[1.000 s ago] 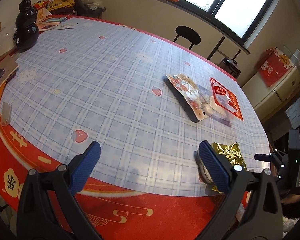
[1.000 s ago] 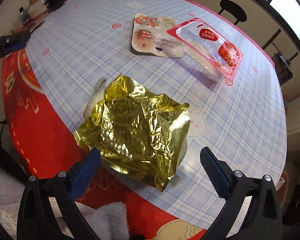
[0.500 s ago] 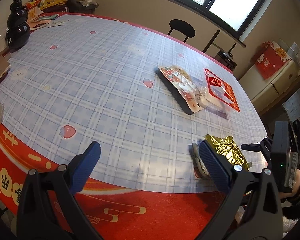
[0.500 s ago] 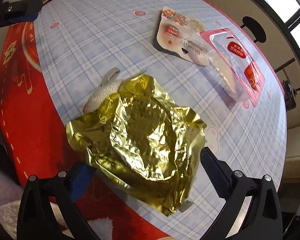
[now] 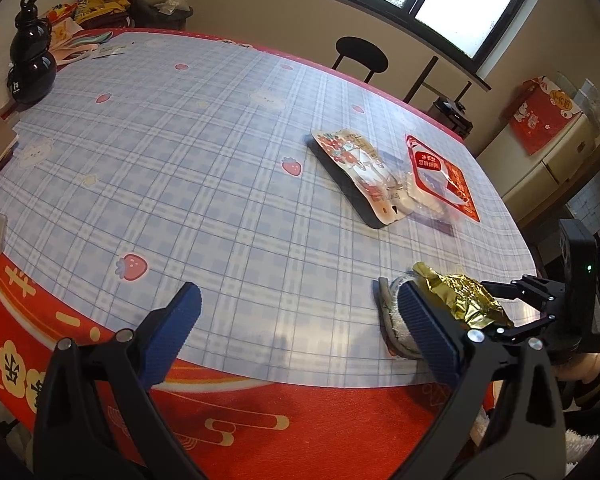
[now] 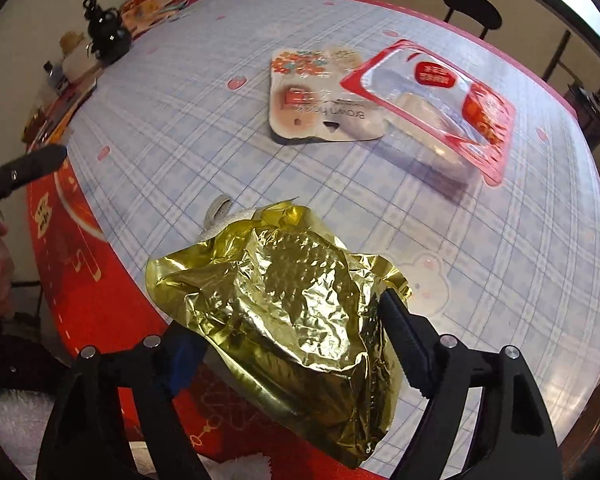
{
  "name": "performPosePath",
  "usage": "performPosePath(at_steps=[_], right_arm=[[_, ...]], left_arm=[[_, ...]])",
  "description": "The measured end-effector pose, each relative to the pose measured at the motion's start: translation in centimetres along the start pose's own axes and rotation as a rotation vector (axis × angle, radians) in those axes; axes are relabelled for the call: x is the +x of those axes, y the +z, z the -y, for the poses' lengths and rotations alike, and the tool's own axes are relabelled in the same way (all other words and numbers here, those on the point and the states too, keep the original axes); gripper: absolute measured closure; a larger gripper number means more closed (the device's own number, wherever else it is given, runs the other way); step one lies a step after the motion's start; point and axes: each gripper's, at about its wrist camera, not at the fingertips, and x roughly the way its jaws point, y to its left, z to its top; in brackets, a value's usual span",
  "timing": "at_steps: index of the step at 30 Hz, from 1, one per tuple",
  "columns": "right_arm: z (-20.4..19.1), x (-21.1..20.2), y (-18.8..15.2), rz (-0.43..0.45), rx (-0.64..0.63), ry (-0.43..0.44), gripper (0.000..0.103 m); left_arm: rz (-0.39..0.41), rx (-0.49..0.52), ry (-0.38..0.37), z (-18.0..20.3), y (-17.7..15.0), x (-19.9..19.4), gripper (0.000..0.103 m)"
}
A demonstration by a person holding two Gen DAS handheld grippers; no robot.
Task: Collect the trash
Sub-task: 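Grasp the gold foil wrapper with the right gripper and lift it, then close the left gripper on the white fuzzy sponge pad while the right holds the gold foil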
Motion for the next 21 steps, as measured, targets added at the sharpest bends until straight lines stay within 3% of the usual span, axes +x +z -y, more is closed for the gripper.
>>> performPosePath(at_steps=[8,17,21], right_arm=[[4.2,-3.3,-1.9,0.116,0.243,0.044,0.083],[5.0,-5.2,-5.2,0.186,0.31,0.061,0.085],[5.3,-5.3,-6.5,0.187,0.32,0.057,0.085]], left_arm=[[-0.039,0.089,-0.051,3.4,-0.2,1.5,0.006],[-0.163,0.168,-0.158,7.8,-1.9,4.9,0.008],[-0.215,0.179,-0.169,9.2,-2.7,6.7,0.009]])
